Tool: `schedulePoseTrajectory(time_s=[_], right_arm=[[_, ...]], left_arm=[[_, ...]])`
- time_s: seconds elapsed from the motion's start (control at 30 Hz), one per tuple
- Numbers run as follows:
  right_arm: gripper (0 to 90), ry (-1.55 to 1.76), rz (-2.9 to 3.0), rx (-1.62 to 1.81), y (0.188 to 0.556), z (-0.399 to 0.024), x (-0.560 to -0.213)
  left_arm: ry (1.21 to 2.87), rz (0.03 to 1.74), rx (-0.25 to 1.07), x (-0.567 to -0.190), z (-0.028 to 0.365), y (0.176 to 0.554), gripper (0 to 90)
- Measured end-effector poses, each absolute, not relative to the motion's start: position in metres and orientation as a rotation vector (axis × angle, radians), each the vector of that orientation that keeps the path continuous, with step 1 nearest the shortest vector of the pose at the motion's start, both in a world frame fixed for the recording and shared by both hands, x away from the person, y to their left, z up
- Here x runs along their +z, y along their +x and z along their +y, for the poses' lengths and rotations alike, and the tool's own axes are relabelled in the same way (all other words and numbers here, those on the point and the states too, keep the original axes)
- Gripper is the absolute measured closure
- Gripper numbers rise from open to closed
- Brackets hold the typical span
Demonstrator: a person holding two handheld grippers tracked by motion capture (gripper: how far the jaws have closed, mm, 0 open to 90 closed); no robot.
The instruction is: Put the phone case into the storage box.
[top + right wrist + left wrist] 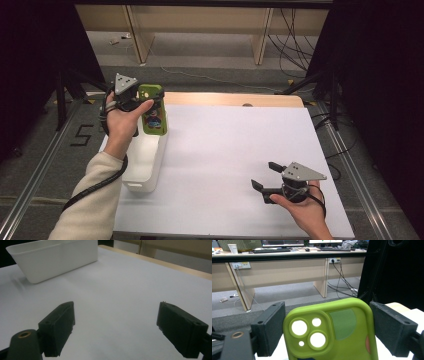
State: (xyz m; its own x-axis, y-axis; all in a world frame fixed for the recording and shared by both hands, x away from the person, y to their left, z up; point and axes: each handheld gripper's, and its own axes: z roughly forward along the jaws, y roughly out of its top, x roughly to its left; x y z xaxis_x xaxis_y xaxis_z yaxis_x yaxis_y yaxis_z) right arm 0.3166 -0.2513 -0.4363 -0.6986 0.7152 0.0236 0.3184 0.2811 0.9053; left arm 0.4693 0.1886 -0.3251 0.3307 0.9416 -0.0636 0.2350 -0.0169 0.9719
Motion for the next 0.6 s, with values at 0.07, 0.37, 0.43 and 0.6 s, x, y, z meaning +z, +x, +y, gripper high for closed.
schedulePoseTrajectory(time_s=[0.07,0.37,0.43,0.6], right_arm=[[16.1,0.935,2.168,1.395,0.3164,-0.2512,-0.4362],[16.1,0.935,2.165,1.395,0.3162,-0.2511,-0.4362],[16.1,0.934,2.167,1.395,0.3163,-0.2512,-0.4364],[16.1,0.934,2.164,1.396,0.3164,-0.2513,-0.4363]], left_arm=[[1.504,1.125,0.816,-0.3251,0.1891,0.4694,16.1],[1.510,1.130,0.816,-0.3283,0.1892,0.4711,16.0],[1.510,1.129,0.824,-0.3278,0.1905,0.4712,16.1],[1.506,1.137,0.827,-0.3286,0.1932,0.4723,16.1]])
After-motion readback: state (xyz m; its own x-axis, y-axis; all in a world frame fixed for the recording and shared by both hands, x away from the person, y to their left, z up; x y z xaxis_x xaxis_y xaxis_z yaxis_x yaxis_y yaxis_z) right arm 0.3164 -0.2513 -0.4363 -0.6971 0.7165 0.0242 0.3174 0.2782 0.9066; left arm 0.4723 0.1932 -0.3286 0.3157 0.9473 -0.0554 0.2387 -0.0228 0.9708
